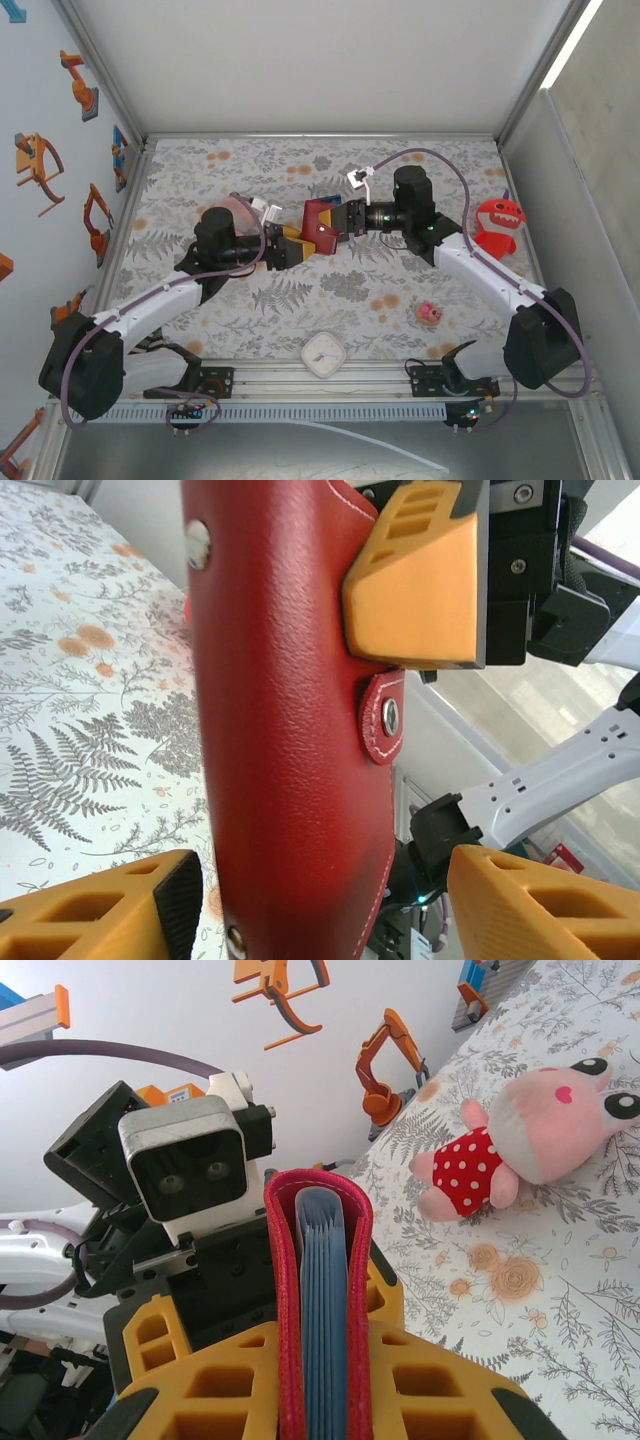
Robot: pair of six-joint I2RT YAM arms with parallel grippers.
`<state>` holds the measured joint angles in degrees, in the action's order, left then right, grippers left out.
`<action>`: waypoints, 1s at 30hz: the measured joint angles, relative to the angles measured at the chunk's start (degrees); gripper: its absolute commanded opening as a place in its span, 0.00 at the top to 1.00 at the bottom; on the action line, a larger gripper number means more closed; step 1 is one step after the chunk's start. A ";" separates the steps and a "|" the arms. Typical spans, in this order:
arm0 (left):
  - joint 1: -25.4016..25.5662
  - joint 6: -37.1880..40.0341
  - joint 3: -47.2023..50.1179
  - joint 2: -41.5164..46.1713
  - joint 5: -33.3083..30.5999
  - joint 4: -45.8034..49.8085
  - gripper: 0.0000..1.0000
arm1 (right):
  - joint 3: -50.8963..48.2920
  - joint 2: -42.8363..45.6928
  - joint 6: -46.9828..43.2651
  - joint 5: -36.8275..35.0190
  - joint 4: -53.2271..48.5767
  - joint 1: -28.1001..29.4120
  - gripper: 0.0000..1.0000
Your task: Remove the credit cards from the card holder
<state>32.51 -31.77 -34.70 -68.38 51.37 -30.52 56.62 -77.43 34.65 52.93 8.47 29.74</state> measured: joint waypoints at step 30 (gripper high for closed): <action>-0.59 -4.74 -0.57 -4.74 6.71 -7.26 0.48 | -1.18 -0.85 3.96 3.39 7.02 -0.46 1.00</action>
<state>31.92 -36.51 -35.27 -73.12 58.08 -37.78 55.44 -78.28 38.61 56.31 15.49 29.28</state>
